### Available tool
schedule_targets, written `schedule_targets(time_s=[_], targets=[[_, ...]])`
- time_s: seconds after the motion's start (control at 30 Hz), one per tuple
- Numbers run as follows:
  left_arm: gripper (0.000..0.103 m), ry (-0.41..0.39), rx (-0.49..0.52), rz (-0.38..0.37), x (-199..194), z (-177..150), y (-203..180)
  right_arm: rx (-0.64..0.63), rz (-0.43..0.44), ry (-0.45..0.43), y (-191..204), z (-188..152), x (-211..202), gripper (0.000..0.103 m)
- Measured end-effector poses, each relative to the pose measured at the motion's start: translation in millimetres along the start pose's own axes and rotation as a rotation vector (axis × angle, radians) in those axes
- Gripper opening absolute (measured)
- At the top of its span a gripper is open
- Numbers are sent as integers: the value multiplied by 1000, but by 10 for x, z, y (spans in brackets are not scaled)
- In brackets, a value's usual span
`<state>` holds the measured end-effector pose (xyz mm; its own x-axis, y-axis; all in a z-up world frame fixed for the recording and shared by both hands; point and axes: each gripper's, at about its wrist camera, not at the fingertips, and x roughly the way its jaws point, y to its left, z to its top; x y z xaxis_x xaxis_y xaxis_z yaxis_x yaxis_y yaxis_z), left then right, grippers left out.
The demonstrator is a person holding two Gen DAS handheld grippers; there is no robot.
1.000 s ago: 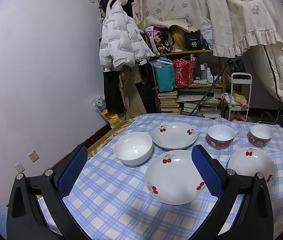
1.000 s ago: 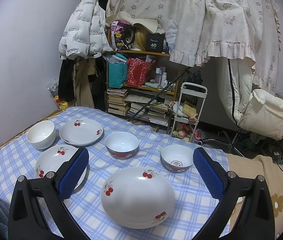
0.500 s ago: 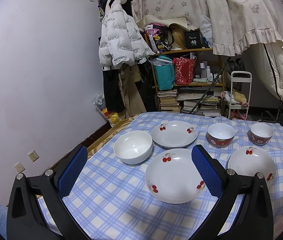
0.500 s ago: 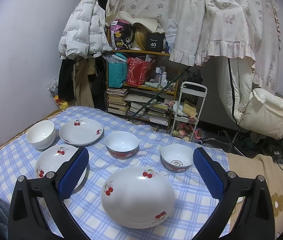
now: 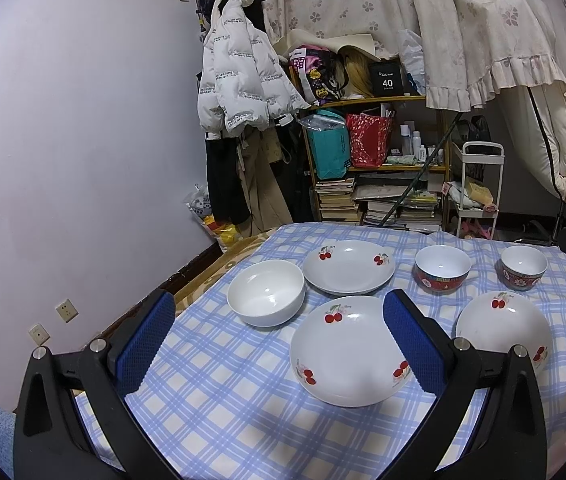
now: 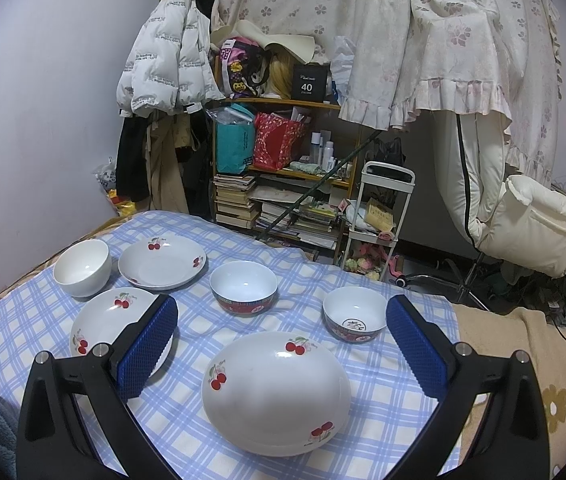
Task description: Organize plates and bowls
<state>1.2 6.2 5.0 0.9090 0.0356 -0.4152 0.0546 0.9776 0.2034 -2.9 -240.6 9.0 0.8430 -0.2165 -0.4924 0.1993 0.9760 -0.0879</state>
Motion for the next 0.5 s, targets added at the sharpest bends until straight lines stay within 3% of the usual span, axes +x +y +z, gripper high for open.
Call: schedule_targets(time_s=[0.5], targets=[[102,82,1,-5,308,12,-23,17,35,4,21,-64,117,103]])
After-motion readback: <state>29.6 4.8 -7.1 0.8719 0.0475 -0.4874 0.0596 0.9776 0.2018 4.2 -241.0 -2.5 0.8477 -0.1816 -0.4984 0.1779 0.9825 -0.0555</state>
